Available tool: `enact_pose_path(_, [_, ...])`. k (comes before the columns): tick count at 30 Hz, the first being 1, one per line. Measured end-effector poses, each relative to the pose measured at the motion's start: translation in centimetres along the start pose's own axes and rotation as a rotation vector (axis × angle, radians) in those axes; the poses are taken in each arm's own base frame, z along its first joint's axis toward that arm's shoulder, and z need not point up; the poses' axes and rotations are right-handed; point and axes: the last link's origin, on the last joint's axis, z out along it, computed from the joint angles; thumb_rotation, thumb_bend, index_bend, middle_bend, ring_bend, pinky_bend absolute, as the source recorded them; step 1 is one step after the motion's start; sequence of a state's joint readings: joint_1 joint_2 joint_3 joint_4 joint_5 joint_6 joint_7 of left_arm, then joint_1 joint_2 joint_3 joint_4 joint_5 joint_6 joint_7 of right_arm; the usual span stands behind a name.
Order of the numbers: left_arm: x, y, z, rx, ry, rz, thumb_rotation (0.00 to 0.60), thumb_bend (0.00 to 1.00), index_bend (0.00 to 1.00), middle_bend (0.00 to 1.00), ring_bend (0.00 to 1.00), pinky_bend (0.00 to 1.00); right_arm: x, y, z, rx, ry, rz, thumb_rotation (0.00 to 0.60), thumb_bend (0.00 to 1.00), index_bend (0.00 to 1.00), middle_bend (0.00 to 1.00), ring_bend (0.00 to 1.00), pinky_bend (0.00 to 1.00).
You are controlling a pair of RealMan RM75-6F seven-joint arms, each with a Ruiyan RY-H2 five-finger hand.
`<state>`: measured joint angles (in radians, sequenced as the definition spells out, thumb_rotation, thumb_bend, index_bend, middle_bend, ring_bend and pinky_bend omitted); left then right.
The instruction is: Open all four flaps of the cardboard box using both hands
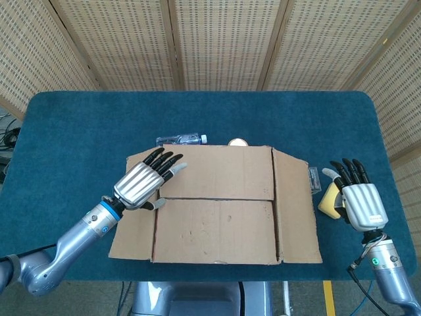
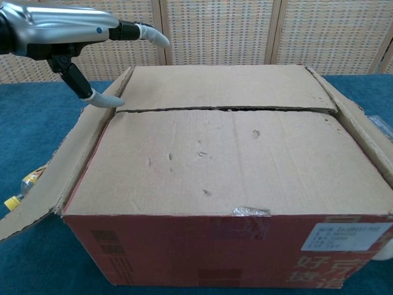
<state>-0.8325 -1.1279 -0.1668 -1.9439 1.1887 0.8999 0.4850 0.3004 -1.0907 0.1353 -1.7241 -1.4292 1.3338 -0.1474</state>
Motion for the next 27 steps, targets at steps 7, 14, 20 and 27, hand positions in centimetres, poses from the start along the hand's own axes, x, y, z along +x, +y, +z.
enact_pose_path(7, [-0.7, 0.6, 0.6, 0.008, -0.014, -0.008, 0.522, 0.27, 0.0, 0.0, 0.0, 0.0, 0.0, 0.3, -0.1, -0.004, 0.001, 0.002, 0.6, 1.0, 0.19, 0.13, 0.0, 0.0])
enact_pose_path(14, [-1.4, 1.0, 1.4, 0.03, -0.019, -0.008, 0.521, 0.27, 0.0, 0.0, 0.0, 0.0, 0.2, 0.5, -0.3, -0.009, 0.006, 0.003, 0.6, 1.0, 0.19, 0.13, 0.0, 0.0])
enact_pose_path(20, [-1.7, 1.0, 1.8, 0.053, -0.014, -0.005, 0.521, 0.27, 0.0, 0.0, 0.0, 0.0, 0.2, 0.7, -0.5, -0.015, 0.007, 0.004, 0.6, 1.0, 0.19, 0.13, 0.0, 0.0])
enact_pose_path(27, [-1.9, 0.8, 2.2, 0.07, 0.001, -0.002, 0.521, 0.27, 0.0, 0.0, 0.0, 0.0, 0.3, 0.7, -0.5, -0.017, 0.014, 0.005, 0.6, 1.0, 0.19, 0.13, 0.0, 0.0])
